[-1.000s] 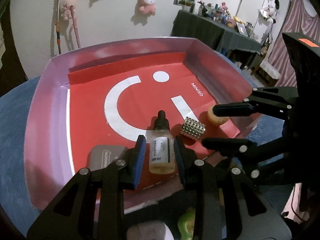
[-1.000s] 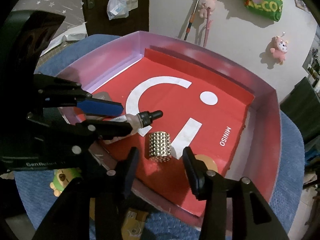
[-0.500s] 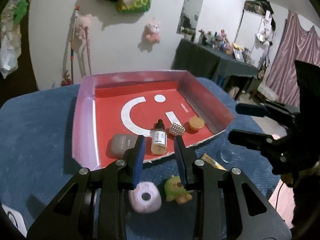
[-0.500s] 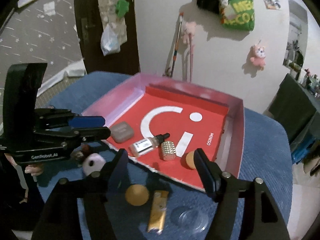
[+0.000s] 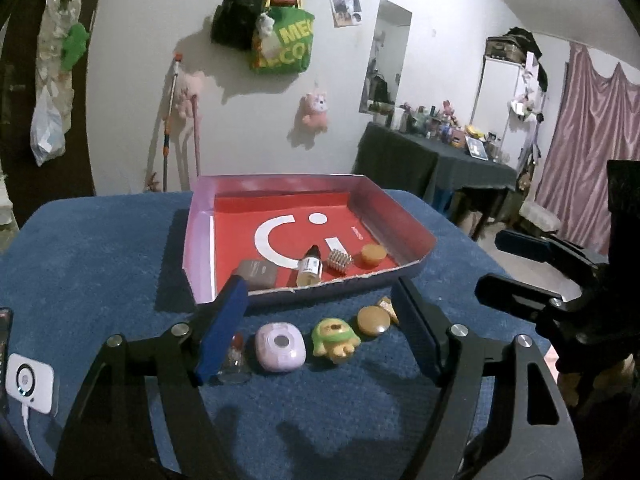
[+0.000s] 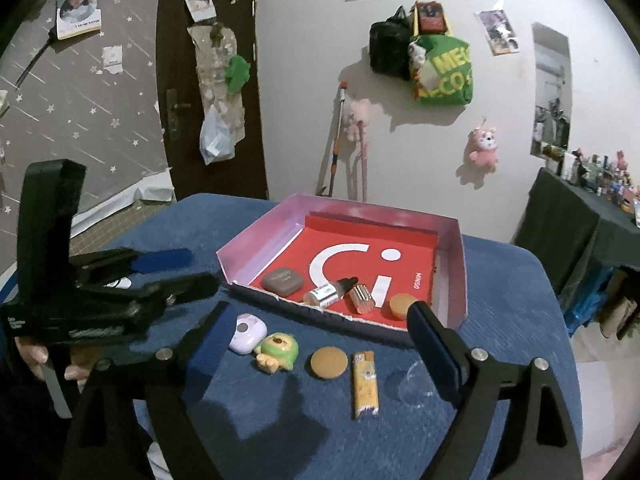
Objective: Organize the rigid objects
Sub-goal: 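Withdraw both grippers from the box back over the table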
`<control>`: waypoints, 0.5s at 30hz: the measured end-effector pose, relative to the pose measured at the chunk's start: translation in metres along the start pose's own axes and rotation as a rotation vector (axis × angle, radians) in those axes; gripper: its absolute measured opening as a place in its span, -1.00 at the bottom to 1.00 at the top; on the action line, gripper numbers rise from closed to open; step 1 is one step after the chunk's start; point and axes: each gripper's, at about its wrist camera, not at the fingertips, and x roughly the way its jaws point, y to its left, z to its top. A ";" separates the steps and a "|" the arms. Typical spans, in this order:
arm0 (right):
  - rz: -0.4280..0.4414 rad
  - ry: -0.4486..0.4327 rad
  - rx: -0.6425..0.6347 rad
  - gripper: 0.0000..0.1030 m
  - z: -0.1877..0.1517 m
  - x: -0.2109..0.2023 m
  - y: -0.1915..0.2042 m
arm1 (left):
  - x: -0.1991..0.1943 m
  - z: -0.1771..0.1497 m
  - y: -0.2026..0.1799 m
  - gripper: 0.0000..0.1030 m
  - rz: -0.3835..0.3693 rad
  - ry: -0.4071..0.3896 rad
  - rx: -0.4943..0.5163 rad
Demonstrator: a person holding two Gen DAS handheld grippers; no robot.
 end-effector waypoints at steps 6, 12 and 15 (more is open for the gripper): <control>-0.024 -0.040 0.060 0.91 -0.023 -0.021 0.004 | -0.022 -0.018 -0.012 0.47 0.046 -0.042 0.027; -0.091 -0.087 0.110 1.00 -0.048 -0.039 0.004 | -0.035 -0.040 -0.021 0.69 0.079 -0.091 0.035; -0.112 -0.094 0.132 1.00 -0.062 -0.042 0.004 | -0.035 -0.050 -0.024 0.70 0.100 -0.093 0.041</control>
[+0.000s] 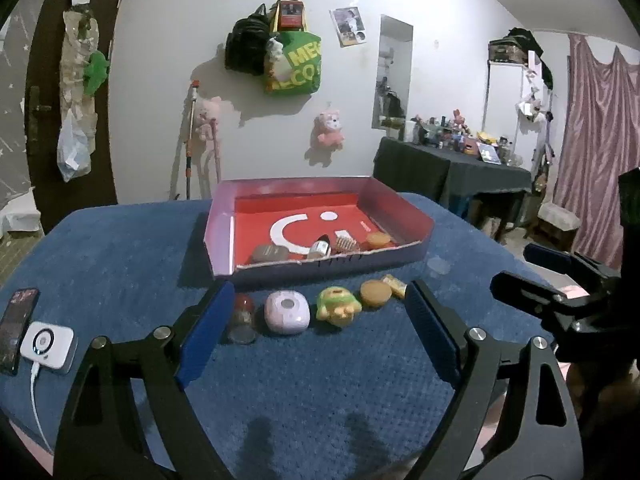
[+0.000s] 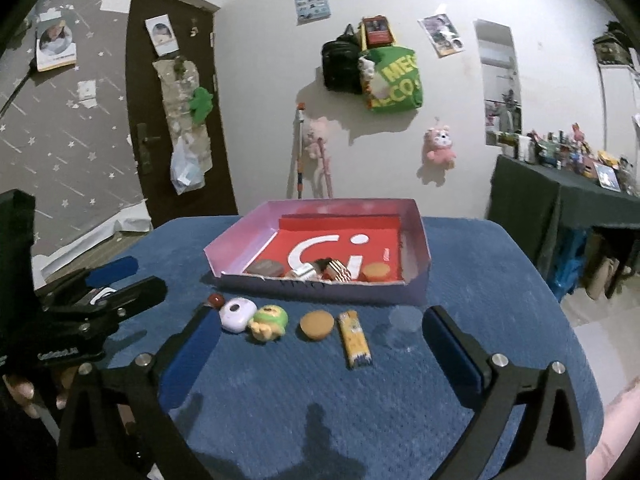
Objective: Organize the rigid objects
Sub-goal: 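Withdraw both grippers from the box back over the table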
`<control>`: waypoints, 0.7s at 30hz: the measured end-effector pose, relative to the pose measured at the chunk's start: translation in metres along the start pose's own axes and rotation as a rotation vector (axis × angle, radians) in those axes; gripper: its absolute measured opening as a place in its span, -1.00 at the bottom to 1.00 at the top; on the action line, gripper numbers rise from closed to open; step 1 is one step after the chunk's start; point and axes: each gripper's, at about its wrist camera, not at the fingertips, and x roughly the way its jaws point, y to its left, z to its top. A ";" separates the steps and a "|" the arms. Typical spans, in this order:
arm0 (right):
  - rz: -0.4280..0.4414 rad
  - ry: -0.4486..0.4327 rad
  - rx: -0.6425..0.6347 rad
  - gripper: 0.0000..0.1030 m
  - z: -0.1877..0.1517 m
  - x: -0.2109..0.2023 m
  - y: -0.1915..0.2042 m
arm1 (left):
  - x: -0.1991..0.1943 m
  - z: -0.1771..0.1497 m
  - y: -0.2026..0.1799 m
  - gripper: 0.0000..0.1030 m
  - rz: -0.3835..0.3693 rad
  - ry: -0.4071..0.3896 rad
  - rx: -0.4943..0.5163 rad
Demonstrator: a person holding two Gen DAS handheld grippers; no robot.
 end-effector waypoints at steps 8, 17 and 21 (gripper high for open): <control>-0.049 0.020 0.021 1.00 -0.040 0.010 -0.003 | 0.010 -0.032 -0.003 0.70 0.032 0.021 -0.011; -0.083 0.064 0.036 1.00 -0.068 0.032 -0.004 | 0.024 -0.053 0.001 0.70 0.048 0.076 -0.031; -0.075 0.066 0.029 1.00 -0.070 0.035 0.000 | 0.027 -0.054 0.002 0.70 0.048 0.081 -0.035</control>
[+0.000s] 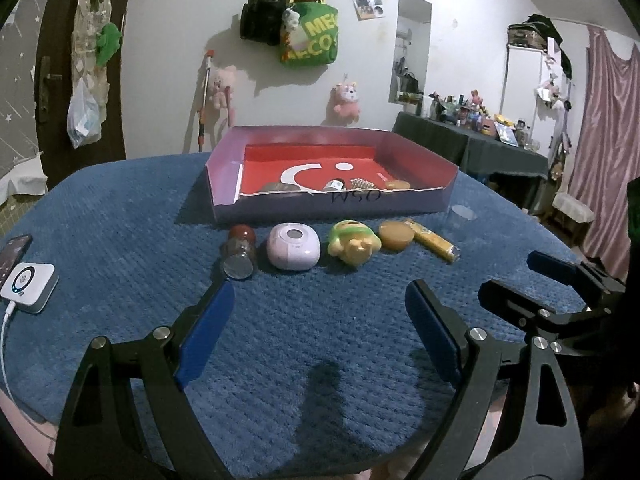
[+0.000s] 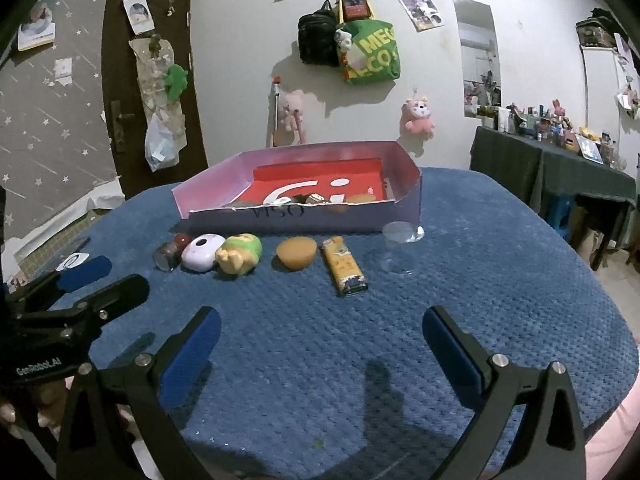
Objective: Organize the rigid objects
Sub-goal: 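Withdraw both grippers from the box back over the table, then move the right gripper toward the clear glass cup and grasp it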
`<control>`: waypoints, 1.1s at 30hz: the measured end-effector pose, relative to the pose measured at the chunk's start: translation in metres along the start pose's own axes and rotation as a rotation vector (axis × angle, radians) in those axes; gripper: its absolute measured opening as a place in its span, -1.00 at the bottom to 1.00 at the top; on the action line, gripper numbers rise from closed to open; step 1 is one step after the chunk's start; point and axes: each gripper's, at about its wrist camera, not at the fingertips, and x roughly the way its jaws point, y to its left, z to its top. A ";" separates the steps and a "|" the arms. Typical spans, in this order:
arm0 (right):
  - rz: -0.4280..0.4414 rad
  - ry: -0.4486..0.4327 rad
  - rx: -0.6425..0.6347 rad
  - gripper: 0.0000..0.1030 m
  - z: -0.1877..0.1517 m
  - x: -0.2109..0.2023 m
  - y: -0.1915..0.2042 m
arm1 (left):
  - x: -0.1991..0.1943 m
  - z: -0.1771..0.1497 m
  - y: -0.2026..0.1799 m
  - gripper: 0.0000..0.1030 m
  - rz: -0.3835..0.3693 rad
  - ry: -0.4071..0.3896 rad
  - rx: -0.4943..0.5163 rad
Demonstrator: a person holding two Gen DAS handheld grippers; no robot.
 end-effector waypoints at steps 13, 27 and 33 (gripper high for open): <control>-0.011 0.010 -0.010 1.00 0.002 0.006 0.001 | 0.010 0.011 0.017 0.70 0.024 0.035 -0.035; -0.081 0.075 0.033 1.00 0.049 0.038 -0.027 | 0.050 0.040 0.067 0.70 0.070 0.165 -0.103; -0.124 0.160 0.064 1.00 0.060 0.063 -0.047 | 0.067 0.045 0.075 0.69 0.068 0.218 -0.091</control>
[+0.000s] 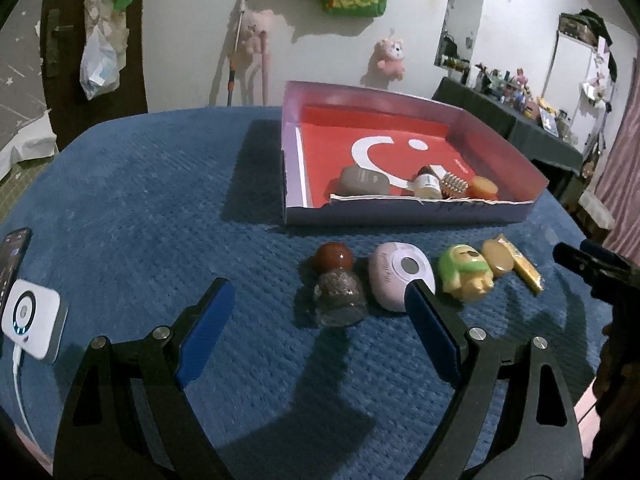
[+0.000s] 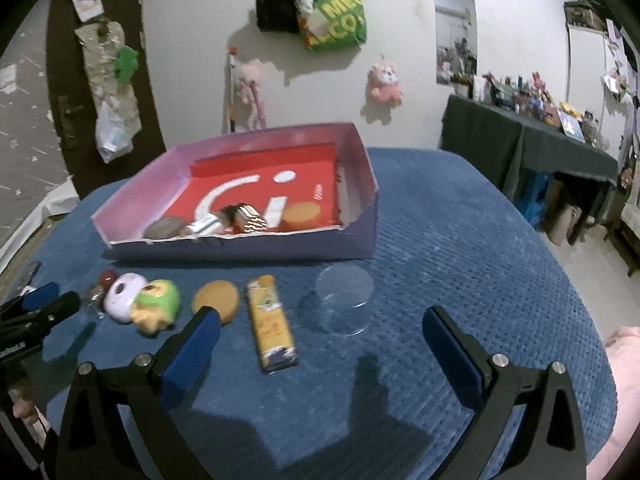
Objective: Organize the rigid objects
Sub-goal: 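Move the right gripper toward the clear glass cup and grasp it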
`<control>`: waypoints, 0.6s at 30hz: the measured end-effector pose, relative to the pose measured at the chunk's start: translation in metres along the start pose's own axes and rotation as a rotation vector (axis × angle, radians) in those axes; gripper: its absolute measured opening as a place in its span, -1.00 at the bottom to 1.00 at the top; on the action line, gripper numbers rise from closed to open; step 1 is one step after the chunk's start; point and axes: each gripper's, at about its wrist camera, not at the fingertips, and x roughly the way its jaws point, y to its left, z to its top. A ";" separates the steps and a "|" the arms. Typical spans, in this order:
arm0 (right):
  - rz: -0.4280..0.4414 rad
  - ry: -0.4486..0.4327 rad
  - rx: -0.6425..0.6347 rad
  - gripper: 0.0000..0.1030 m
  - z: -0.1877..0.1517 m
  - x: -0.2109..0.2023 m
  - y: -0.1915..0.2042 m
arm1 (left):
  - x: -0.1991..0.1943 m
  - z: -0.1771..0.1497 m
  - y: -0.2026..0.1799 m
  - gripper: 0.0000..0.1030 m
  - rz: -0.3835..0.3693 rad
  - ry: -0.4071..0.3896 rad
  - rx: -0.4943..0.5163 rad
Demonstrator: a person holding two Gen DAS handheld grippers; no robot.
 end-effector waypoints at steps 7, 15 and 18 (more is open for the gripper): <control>-0.035 0.100 0.039 0.97 0.012 0.030 -0.017 | 0.013 0.007 0.006 0.62 0.008 0.040 0.009; -0.006 0.176 0.059 0.53 0.012 0.051 -0.029 | 0.026 0.008 0.008 0.12 -0.027 0.089 0.005; 0.010 0.190 0.056 0.24 0.012 0.055 -0.028 | 0.031 0.008 0.007 -0.30 -0.097 0.114 -0.005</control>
